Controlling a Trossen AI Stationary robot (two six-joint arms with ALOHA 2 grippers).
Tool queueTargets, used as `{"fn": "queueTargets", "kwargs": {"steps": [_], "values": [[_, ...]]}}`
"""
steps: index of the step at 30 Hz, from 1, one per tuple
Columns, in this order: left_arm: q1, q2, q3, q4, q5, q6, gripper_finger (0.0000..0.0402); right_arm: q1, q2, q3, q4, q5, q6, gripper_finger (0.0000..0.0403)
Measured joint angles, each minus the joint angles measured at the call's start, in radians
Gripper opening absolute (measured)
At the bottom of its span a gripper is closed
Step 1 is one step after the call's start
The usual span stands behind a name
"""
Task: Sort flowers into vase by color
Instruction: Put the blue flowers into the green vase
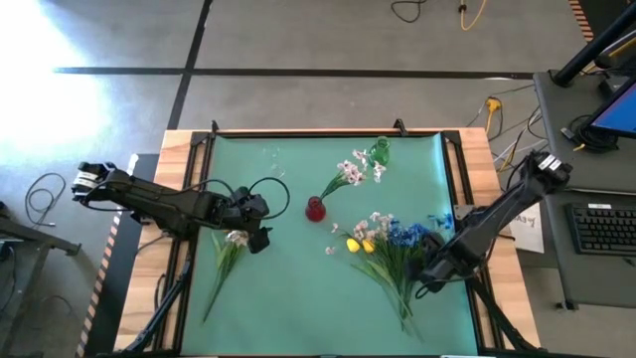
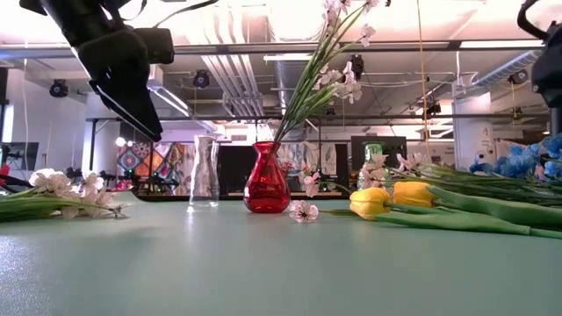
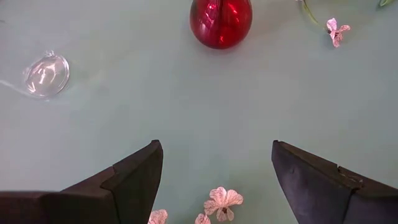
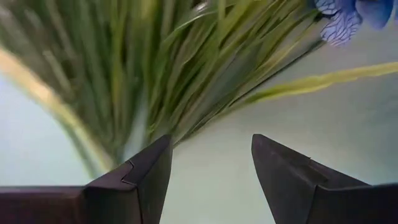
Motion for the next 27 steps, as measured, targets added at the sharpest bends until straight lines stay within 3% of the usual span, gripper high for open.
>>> {"fn": "queueTargets", "kwargs": {"steps": [5, 15, 27], "values": [[0.0, 0.0, 0.0, 0.001, 0.0, 0.0, 0.0286, 0.0, 0.053, -0.001, 0.047, -0.016, -0.006, 0.0228], [0.0, 0.001, -0.001, 0.005, 0.0, 0.0, 0.0286, -0.003, 0.064, -0.001, 0.092, 0.05, -0.03, 0.032], [0.0, 0.003, -0.001, 0.005, 0.0, 0.0, 0.0286, 0.002, 0.111, -0.001, 0.09, 0.008, -0.022, 0.0324]]}}
